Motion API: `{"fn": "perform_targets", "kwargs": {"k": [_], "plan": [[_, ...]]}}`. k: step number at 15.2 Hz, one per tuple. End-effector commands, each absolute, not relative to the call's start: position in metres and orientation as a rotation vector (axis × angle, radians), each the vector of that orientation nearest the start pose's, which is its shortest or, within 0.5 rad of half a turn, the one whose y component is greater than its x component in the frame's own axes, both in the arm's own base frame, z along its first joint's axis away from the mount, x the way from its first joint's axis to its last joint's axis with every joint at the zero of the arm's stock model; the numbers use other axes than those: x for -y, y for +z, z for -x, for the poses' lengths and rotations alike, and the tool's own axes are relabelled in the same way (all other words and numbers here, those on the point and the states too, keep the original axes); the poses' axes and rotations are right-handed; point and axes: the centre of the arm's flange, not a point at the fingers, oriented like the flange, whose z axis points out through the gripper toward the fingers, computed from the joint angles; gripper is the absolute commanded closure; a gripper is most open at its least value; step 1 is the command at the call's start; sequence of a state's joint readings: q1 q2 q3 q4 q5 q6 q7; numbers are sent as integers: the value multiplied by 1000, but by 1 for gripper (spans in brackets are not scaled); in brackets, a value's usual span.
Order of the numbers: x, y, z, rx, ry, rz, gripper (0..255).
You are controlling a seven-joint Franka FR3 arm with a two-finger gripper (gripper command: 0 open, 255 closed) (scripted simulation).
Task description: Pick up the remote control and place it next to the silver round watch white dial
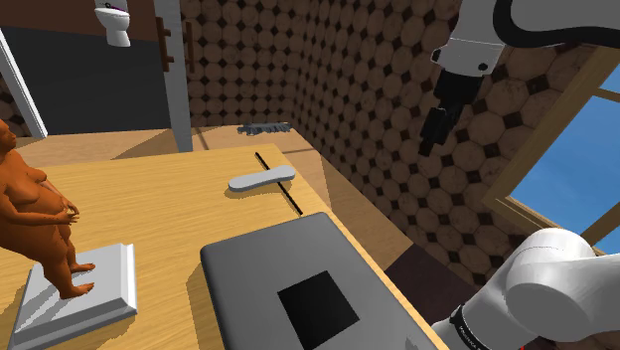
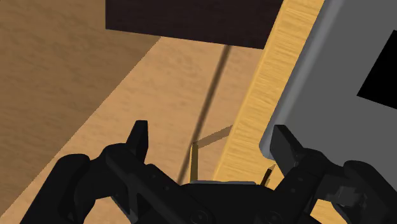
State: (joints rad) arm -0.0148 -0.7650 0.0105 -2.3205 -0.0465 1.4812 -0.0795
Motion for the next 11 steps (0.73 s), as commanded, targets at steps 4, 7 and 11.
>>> {"fn": "perform_targets", "kwargs": {"k": [4, 7, 11], "plan": [[13, 572, -333, 263, 97, 3166, 0], [18, 551, -364, 413, 72, 3136, 0], [18, 523, -406, 610, 38, 3085, 0]]}}
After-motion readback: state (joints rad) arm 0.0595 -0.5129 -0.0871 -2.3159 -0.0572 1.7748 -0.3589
